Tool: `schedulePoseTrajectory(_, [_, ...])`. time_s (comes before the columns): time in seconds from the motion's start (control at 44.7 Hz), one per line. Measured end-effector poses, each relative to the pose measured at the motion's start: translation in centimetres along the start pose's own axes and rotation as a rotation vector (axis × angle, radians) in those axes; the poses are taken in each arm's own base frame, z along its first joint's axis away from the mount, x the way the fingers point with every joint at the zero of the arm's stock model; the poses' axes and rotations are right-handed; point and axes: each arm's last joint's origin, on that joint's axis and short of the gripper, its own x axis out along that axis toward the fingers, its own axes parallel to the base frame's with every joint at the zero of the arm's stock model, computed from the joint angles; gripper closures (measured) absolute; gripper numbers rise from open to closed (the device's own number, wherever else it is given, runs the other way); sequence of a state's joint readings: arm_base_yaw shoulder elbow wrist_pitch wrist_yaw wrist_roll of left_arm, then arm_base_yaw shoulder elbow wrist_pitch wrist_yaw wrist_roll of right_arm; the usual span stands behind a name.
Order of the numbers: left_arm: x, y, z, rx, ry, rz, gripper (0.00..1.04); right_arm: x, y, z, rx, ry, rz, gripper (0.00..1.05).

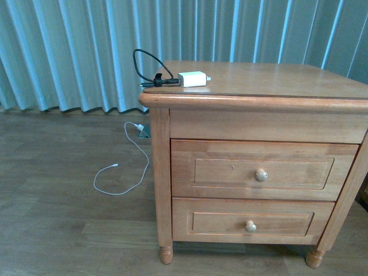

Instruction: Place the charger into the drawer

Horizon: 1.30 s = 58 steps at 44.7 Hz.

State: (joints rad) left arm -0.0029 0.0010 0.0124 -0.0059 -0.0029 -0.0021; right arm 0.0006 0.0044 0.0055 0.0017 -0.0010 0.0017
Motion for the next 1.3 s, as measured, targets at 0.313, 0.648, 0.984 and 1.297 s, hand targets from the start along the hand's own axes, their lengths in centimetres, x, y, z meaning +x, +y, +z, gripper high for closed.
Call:
schedulePoseTrajectory(0.313, [0.0, 0.0, 0.0, 0.0, 0.0, 0.0, 0.06, 0.0, 0.0, 0.0, 0.0, 0.0, 0.0, 0.08])
schedulePoseTrajectory(0.648, [0.0, 0.0, 0.0, 0.0, 0.0, 0.0, 0.06, 0.0, 0.0, 0.0, 0.0, 0.0, 0.0, 0.08])
schedulePoseTrajectory(0.984, [0.0, 0.0, 0.0, 0.0, 0.0, 0.0, 0.06, 0.0, 0.0, -0.1, -0.005, 0.014, 0.004, 0.08])
schedulePoseTrajectory(1.297, [0.0, 0.0, 0.0, 0.0, 0.0, 0.0, 0.06, 1.5, 0.4, -0.1, 0.001, 0.214, 0.042, 0.08])
